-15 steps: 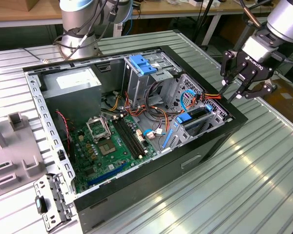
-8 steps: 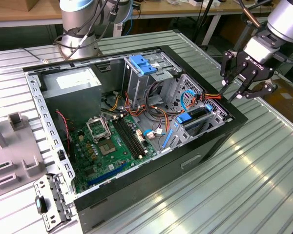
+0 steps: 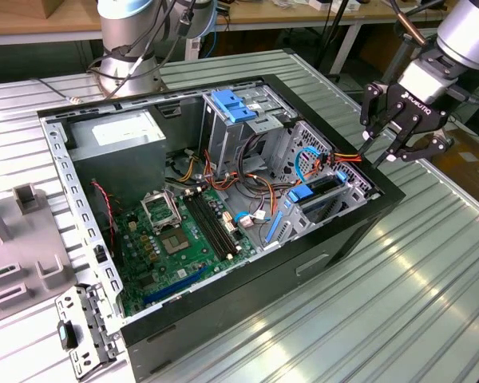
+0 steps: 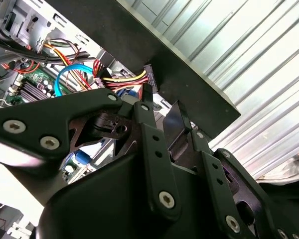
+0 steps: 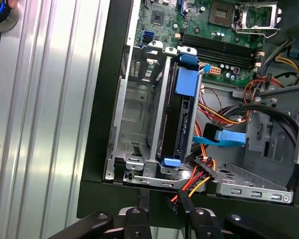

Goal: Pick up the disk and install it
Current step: 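Insert the first disk wire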

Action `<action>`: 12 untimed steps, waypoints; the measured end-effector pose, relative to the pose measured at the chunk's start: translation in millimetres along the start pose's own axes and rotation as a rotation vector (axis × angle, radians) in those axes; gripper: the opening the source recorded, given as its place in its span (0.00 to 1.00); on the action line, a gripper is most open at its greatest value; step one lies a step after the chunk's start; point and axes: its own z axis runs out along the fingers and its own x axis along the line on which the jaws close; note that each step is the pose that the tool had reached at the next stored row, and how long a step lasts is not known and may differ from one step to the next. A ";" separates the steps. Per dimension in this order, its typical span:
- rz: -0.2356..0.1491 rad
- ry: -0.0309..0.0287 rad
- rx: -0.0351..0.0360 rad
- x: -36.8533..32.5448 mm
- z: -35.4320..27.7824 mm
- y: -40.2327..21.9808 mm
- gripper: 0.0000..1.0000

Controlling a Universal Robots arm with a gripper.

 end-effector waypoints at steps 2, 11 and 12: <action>-0.026 0.0000 -0.0024 0.0 0.0 0.0 0.36; -0.110 0.0001 -0.0098 0.0 0.0 0.0 0.36; -0.118 0.0001 -0.0106 0.0 0.0 0.0 0.36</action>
